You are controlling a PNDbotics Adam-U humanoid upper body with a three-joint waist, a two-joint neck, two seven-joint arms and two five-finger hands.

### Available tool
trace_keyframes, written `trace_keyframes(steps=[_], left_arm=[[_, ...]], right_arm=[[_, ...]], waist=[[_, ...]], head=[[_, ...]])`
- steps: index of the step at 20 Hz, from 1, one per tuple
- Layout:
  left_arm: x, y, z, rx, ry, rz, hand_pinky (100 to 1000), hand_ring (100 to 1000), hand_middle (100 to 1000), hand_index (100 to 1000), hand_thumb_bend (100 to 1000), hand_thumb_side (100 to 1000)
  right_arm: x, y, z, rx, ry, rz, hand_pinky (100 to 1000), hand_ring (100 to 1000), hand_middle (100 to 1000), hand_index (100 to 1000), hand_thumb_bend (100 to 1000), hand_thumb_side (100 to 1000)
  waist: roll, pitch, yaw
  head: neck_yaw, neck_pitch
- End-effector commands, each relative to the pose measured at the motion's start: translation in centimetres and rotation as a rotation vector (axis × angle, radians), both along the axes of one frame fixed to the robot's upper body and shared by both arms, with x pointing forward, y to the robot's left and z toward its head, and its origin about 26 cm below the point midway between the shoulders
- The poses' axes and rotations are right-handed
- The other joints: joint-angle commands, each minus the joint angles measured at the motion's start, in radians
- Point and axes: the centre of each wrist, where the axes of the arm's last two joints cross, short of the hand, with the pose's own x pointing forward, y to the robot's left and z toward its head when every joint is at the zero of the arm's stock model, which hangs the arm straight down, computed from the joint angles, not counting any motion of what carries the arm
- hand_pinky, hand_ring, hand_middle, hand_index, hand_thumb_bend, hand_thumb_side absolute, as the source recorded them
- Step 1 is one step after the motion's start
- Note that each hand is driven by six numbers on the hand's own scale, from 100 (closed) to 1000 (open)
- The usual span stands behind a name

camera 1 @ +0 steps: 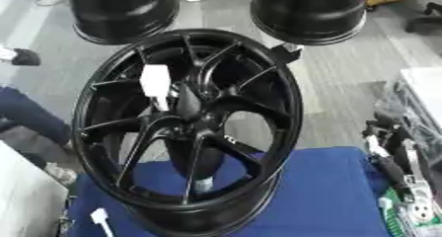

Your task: Pull the pin out of the wheel hub.

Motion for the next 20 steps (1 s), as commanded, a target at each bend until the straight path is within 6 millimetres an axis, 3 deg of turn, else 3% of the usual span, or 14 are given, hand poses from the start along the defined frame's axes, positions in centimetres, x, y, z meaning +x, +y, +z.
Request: trace_keyframes(steps=[1,8,20], left_arm=[[0.8,-2.4,0.3,0.219,-0.011,-0.222,764,810,750,805,633,355],[2.3,-5.6,-2.2,0.284,0.04,-0.271,757,801,737,792,638,341],[2.9,-8.3,-6.5,0.312,0.142,-0.353,757,808,740,782,631,317]], right_arm=[[0.4,-0.2,0.7,-0.018,-0.019,0.015,695,692,712,848,100,512],[0.5,0.1,0.7,-0.014,-0.022,0.028,695,692,713,848,100,511],[0.7,0.3,0.8,-0.009,-0.027,0.037,695,692,713,848,100,511]], waist=[[-0.002,-0.009,-0.003],[-0.003,-0.011,-0.011],[-0.007,-0.01,-0.019]], head=[[-0.001,-0.002],[0.002,-0.002],[0.009,-0.002]])
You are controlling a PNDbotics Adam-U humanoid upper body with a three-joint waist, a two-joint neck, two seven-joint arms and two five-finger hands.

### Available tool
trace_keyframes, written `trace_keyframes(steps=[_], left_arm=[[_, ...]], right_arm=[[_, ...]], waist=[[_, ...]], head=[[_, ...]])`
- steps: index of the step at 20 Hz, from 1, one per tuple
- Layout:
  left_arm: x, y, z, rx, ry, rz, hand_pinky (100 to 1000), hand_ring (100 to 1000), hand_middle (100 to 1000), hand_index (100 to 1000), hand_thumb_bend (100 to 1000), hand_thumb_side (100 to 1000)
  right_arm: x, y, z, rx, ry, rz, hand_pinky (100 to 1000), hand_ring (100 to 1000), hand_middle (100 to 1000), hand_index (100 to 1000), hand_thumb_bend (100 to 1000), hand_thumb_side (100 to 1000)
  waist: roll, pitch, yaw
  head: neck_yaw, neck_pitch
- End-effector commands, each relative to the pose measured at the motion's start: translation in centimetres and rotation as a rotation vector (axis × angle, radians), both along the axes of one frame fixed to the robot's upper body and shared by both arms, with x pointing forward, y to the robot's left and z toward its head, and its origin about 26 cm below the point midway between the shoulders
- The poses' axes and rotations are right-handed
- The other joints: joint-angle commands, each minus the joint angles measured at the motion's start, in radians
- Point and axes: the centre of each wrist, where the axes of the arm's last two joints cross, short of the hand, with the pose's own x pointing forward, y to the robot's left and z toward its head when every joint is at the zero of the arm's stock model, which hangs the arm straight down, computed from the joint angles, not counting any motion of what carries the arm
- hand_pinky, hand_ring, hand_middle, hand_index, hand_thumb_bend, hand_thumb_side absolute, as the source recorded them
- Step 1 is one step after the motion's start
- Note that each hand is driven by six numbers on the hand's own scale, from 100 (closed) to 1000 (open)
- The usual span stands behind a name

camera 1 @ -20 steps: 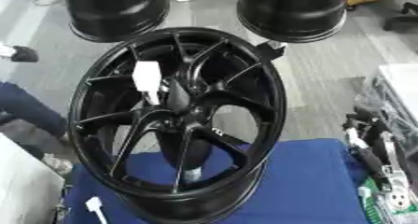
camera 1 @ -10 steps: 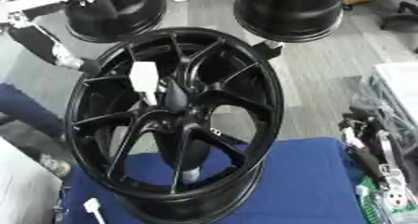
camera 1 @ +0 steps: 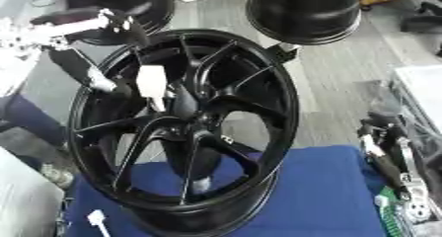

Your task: Pull the pin out of the wheel hub.

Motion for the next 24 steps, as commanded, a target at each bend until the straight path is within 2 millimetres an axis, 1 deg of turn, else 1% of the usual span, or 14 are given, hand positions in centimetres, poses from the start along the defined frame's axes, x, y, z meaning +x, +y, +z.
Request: trace_keyframes(steps=[1,5,8,11,15,20,24], left_arm=[[0.0,-0.1,0.3,0.228,-0.047,-0.269,756,803,736,779,624,312],[0.1,-0.1,-0.3,0.248,-0.043,-0.265,735,763,682,738,591,287],[0.2,0.0,-0.8,0.236,-0.023,-0.253,694,675,569,649,568,287],[0.3,0.0,-0.8,0.199,-0.004,-0.241,675,629,517,595,552,286],[0.5,0.0,-0.8,0.136,0.038,-0.213,649,579,447,515,497,274],[0.6,0.2,-1.2,0.048,0.13,-0.169,633,553,380,474,474,268],[0.4,0.8,0.2,-0.013,0.151,-0.139,630,547,363,460,463,263]], right_arm=[[0.4,-0.1,0.7,-0.005,-0.022,0.009,695,692,713,848,100,511],[0.4,0.0,0.6,-0.005,-0.021,0.01,695,692,713,848,100,512],[0.4,0.0,0.6,-0.004,-0.021,0.01,695,692,713,848,100,512],[0.4,0.0,0.6,-0.003,-0.021,0.011,695,692,713,848,100,513],[0.4,0.0,0.6,-0.003,-0.02,0.011,695,692,713,848,100,514],[0.5,0.1,0.6,-0.001,-0.02,0.01,694,692,713,848,100,514],[0.5,0.0,0.6,0.0,-0.02,0.008,694,692,713,848,100,514]], waist=[[-0.002,-0.01,-0.001],[-0.002,-0.01,-0.001],[-0.003,-0.01,-0.002],[-0.003,-0.01,-0.002],[-0.003,-0.01,-0.003],[-0.004,-0.01,-0.004],[-0.004,-0.011,-0.003]], head=[[0.005,-0.002],[0.004,-0.002],[0.004,-0.002],[0.004,-0.002],[0.004,-0.002],[0.005,-0.002],[0.004,-0.002]])
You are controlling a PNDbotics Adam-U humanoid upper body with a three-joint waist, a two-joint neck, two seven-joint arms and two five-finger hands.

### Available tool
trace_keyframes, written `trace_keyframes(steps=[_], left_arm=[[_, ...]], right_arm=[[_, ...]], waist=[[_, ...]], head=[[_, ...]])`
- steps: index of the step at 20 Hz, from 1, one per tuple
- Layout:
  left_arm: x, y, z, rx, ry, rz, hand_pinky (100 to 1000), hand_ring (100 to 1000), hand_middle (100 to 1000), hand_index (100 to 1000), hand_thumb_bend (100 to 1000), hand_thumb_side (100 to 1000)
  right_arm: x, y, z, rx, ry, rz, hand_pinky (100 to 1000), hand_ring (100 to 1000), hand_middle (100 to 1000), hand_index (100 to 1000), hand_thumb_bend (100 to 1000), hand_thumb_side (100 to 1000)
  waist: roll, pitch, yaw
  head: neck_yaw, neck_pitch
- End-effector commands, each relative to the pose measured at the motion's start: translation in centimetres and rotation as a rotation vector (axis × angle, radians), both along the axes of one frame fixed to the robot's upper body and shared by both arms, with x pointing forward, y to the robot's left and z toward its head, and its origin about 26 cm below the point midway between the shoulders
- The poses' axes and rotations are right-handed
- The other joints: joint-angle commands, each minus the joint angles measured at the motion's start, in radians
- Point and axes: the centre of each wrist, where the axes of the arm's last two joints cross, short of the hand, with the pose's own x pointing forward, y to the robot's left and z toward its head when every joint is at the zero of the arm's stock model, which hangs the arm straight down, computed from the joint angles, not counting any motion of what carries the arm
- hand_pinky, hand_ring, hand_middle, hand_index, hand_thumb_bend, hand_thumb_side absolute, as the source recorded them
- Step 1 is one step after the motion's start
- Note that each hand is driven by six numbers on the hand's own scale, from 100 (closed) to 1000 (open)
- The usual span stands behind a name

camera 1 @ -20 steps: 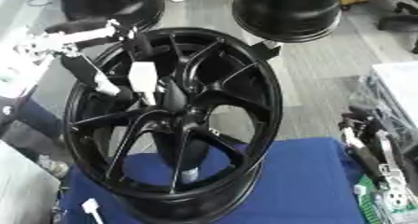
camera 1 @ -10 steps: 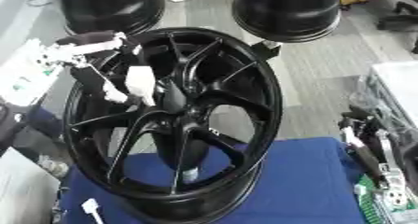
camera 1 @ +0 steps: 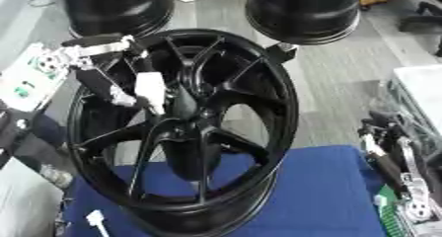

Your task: Pull the pin out of the wheel hub.

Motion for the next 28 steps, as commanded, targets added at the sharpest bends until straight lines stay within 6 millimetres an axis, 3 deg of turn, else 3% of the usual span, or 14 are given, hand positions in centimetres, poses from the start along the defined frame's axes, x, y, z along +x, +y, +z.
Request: trace_keyframes(steps=[1,6,9,12,15,18,23,24,25,27,28], left_arm=[[-0.1,1.2,2.9,0.049,-0.069,-0.145,629,547,361,458,464,263],[-0.8,3.0,6.2,-0.026,-0.101,-0.106,630,548,356,451,472,268],[-1.9,5.3,9.2,-0.089,-0.163,-0.067,636,551,359,453,494,282],[-3.9,9.2,11.7,-0.16,-0.234,0.024,639,552,361,454,500,286],[-6.4,13.8,12.0,-0.191,-0.259,0.163,642,557,367,463,504,284],[-8.1,18.1,9.8,-0.187,-0.217,0.326,640,566,375,471,510,271],[-9.6,24.7,1.3,-0.071,-0.036,0.651,664,646,474,578,601,286],[-9.7,25.3,-0.5,-0.043,-0.005,0.686,691,721,559,674,671,346],[-9.8,25.7,-1.9,-0.013,0.016,0.708,700,741,583,700,690,367],[-9.9,26.2,-4.5,0.042,0.044,0.744,780,861,773,833,810,494],[-10.0,26.4,-5.8,0.056,0.052,0.777,793,883,805,856,832,523]], right_arm=[[0.3,0.0,0.5,-0.002,-0.018,0.005,694,692,713,848,100,514],[0.2,-0.1,0.5,-0.002,-0.018,0.001,694,692,713,848,100,514],[0.2,-0.3,0.5,-0.002,-0.016,-0.006,694,692,713,848,100,514],[0.0,-0.6,0.4,-0.005,-0.014,-0.018,694,692,713,848,100,515],[-0.2,-0.9,0.2,-0.009,-0.008,-0.03,694,692,713,847,100,518],[-0.3,-1.0,0.1,-0.012,-0.004,-0.036,694,692,713,848,100,523],[-0.4,-1.1,0.0,-0.01,-0.001,-0.045,694,692,713,847,100,521],[-0.4,-1.0,0.0,-0.009,-0.001,-0.044,693,692,713,847,100,520],[-0.4,-1.0,0.0,-0.008,-0.001,-0.044,694,692,713,847,100,520],[-0.4,-0.9,0.0,-0.004,-0.002,-0.043,693,692,713,847,100,520],[-0.4,-0.9,0.0,-0.003,-0.002,-0.044,693,692,713,847,100,521]], waist=[[-0.003,-0.011,0.002],[-0.004,-0.012,0.004],[-0.002,-0.015,0.011],[0.004,-0.02,0.022],[0.009,-0.024,0.034],[0.012,-0.025,0.04],[0.008,-0.025,0.041],[0.006,-0.025,0.041],[0.004,-0.024,0.04],[-0.001,-0.022,0.04],[-0.004,-0.021,0.04]], head=[[0.001,-0.002],[0.0,-0.002],[-0.004,-0.002],[-0.013,-0.002],[-0.017,-0.002],[-0.019,-0.002],[-0.023,-0.002],[-0.024,-0.002],[-0.024,-0.002],[-0.024,-0.002],[-0.024,-0.002]])
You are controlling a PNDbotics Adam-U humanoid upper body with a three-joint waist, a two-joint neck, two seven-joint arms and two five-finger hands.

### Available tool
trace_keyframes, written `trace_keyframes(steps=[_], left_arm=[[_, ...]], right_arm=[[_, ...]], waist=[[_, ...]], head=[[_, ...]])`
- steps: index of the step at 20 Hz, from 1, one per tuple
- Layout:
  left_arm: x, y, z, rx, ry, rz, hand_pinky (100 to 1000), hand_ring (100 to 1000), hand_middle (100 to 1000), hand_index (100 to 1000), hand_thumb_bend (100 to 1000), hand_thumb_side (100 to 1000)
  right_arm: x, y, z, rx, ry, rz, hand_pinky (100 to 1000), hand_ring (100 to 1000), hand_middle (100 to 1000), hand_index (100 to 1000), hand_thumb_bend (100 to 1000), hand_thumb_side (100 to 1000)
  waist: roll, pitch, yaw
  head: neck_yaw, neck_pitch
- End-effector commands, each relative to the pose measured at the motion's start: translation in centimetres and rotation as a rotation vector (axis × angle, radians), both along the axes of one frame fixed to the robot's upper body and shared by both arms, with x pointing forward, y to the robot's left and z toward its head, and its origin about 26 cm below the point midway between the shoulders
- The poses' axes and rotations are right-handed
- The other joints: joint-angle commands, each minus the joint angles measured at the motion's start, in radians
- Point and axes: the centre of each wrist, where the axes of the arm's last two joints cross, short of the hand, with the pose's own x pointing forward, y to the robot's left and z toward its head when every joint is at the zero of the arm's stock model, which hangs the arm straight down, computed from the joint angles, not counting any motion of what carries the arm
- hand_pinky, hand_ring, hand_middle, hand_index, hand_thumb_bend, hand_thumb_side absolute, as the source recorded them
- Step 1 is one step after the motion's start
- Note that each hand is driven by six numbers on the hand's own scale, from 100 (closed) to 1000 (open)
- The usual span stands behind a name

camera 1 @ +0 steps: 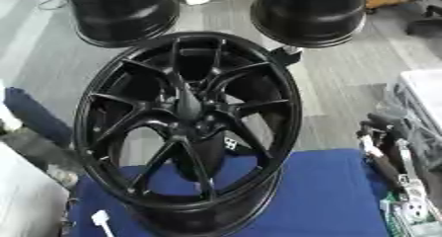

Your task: Pull the pin out of the wheel hub.

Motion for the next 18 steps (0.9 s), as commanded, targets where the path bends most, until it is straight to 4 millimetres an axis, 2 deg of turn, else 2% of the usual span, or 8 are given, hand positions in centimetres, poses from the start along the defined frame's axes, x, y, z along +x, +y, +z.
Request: trace_keyframes(steps=[1,5,8,11,13,18], left_arm=[[-0.4,1.5,-2.1,0.062,0.017,0.101,814,915,846,885,859,560],[-0.9,1.5,-5.1,-0.004,-0.035,0.21,796,925,843,859,852,627],[-1.1,0.3,-5.2,-0.16,-0.133,0.212,785,929,826,821,831,641],[-1.7,-2.3,-4.0,-0.368,-0.25,0.17,768,907,788,777,774,659],[-2.8,-4.4,-3.4,-0.504,-0.324,0.148,754,872,744,741,732,660],[-6.7,-10.0,-4.3,-0.789,-0.376,0.164,745,852,715,713,700,662]], right_arm=[[0.2,-0.3,0.6,-0.007,-0.019,-0.007,694,692,713,847,100,522],[0.2,-0.3,0.6,-0.004,-0.018,-0.008,693,692,713,847,100,525],[0.2,-0.2,0.5,-0.003,-0.017,-0.009,694,692,713,847,100,527],[0.2,-0.3,0.6,-0.001,-0.02,-0.015,693,692,713,847,100,527],[0.2,-0.3,0.6,0.0,-0.021,-0.019,693,692,713,848,100,529],[0.4,-0.2,0.7,0.006,-0.029,-0.022,694,692,713,848,100,515]], waist=[[-0.002,-0.009,0.0],[-0.006,-0.007,0.004],[-0.006,-0.006,0.007],[-0.008,-0.004,0.015],[-0.009,-0.002,0.022],[-0.018,0.001,0.039]], head=[[-0.002,-0.002],[-0.005,-0.002],[-0.004,-0.002],[-0.012,-0.002],[-0.014,-0.002],[-0.019,-0.002]])
